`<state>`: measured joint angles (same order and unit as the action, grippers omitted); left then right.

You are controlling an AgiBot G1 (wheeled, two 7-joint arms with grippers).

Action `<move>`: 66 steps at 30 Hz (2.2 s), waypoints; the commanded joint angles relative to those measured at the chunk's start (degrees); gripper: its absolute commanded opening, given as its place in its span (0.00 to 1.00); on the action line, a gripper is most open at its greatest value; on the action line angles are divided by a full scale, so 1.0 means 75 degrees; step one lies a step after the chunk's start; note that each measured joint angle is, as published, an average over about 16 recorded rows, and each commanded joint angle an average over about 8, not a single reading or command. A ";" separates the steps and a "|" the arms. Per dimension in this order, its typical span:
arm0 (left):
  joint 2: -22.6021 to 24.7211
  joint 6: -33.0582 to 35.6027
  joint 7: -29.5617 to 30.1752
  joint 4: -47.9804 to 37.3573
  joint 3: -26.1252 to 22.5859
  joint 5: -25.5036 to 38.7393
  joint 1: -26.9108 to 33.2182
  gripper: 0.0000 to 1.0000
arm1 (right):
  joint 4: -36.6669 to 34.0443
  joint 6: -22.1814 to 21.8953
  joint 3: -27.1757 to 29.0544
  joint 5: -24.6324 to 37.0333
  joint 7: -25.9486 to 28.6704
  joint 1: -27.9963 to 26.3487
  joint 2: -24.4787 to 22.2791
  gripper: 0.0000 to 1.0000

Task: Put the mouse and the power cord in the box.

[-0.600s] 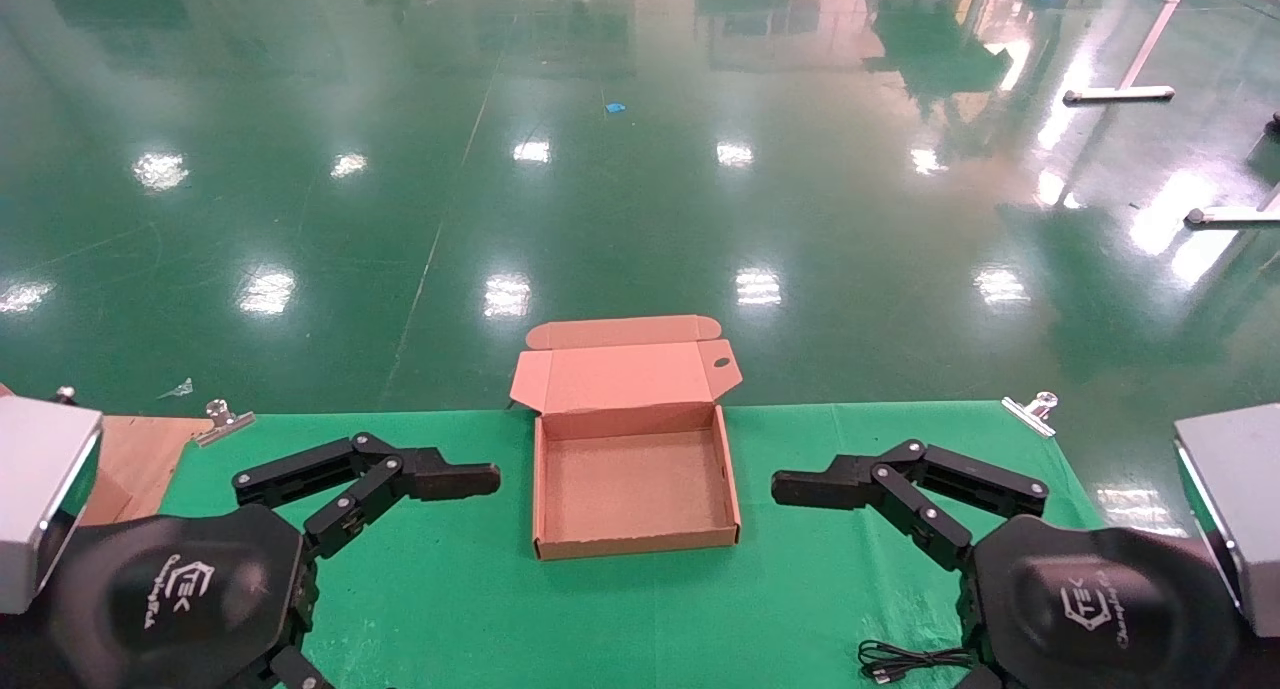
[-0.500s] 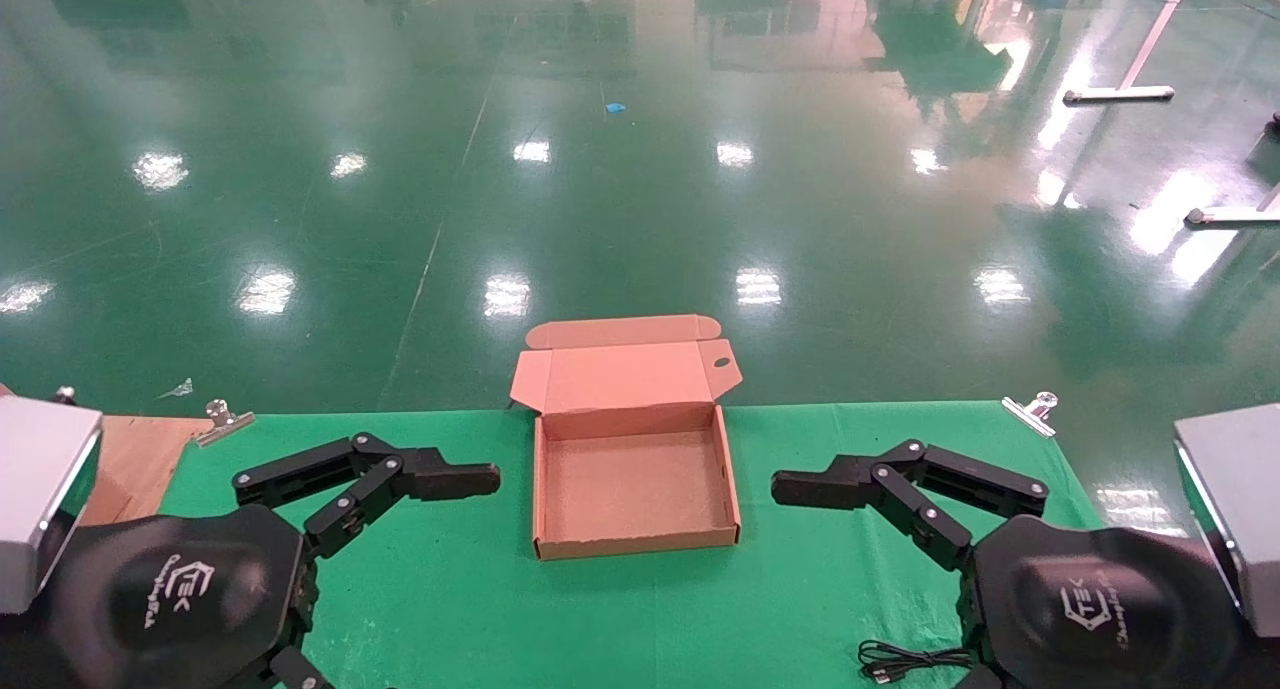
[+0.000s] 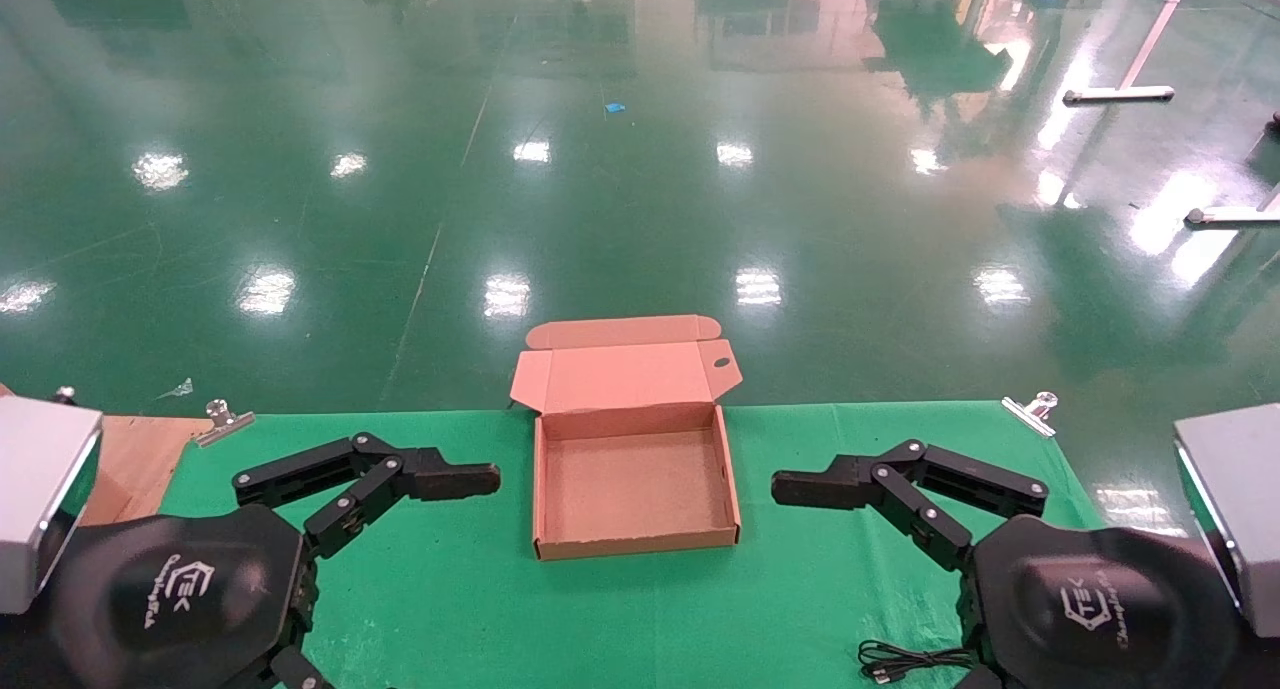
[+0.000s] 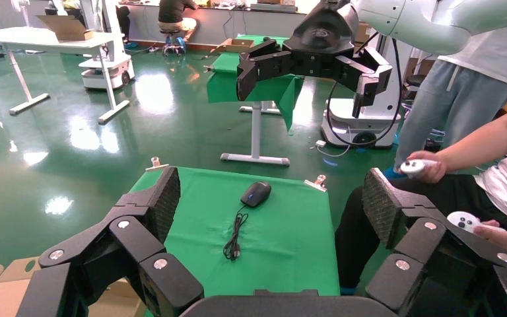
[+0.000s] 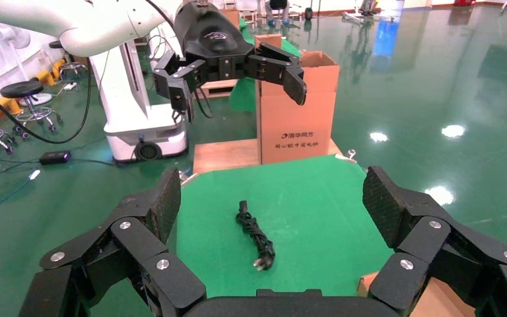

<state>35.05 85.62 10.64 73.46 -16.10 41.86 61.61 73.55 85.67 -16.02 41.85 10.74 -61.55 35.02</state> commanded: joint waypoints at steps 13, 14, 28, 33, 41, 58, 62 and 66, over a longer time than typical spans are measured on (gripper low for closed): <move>0.0007 -0.0006 -0.0016 -0.0006 -0.0020 0.0065 0.0022 1.00 | 0.0009 -0.0012 -0.0027 0.0136 -0.0057 -0.0049 -0.0017 1.00; 0.0024 -0.0018 -0.0035 -0.0030 -0.0053 0.0154 0.0055 1.00 | 0.0013 -0.0023 -0.0068 0.0291 -0.0096 -0.0097 -0.0029 1.00; 0.0729 0.0434 -0.1654 -0.2391 -0.1617 0.3929 0.1995 1.00 | -0.0992 -0.0470 -0.2198 0.6183 -0.1043 -0.2080 0.0850 1.00; 0.0980 0.0310 -0.2532 -0.3610 -0.2233 0.5390 0.2723 1.00 | -0.1667 -0.0722 -0.2993 0.8039 -0.1455 -0.2693 0.1571 1.00; 0.1508 -0.0055 -0.3628 -0.5248 -0.2937 0.6858 0.3302 1.00 | -0.3496 -0.1370 -0.3580 0.9172 -0.2264 -0.2867 0.2516 1.00; 0.2467 -0.0852 -0.4700 -0.7465 -0.3337 0.7490 0.3220 1.00 | -0.6862 -0.2378 -0.3627 0.9142 -0.4353 -0.3261 0.3678 1.00; 0.2621 -0.1016 -0.4904 -0.7805 -0.3404 0.7602 0.3261 1.00 | -0.7376 -0.2503 -0.3613 0.9089 -0.4760 -0.3301 0.3874 1.00; 0.2768 -0.1211 -0.5099 -0.8103 -0.3452 0.7688 0.3285 1.00 | -0.7821 -0.2641 -0.3598 0.9056 -0.5086 -0.3364 0.4019 1.00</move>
<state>55.76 76.57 -27.51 12.70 -41.86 99.30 86.09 15.04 65.76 -42.96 109.76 -27.15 -86.87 65.01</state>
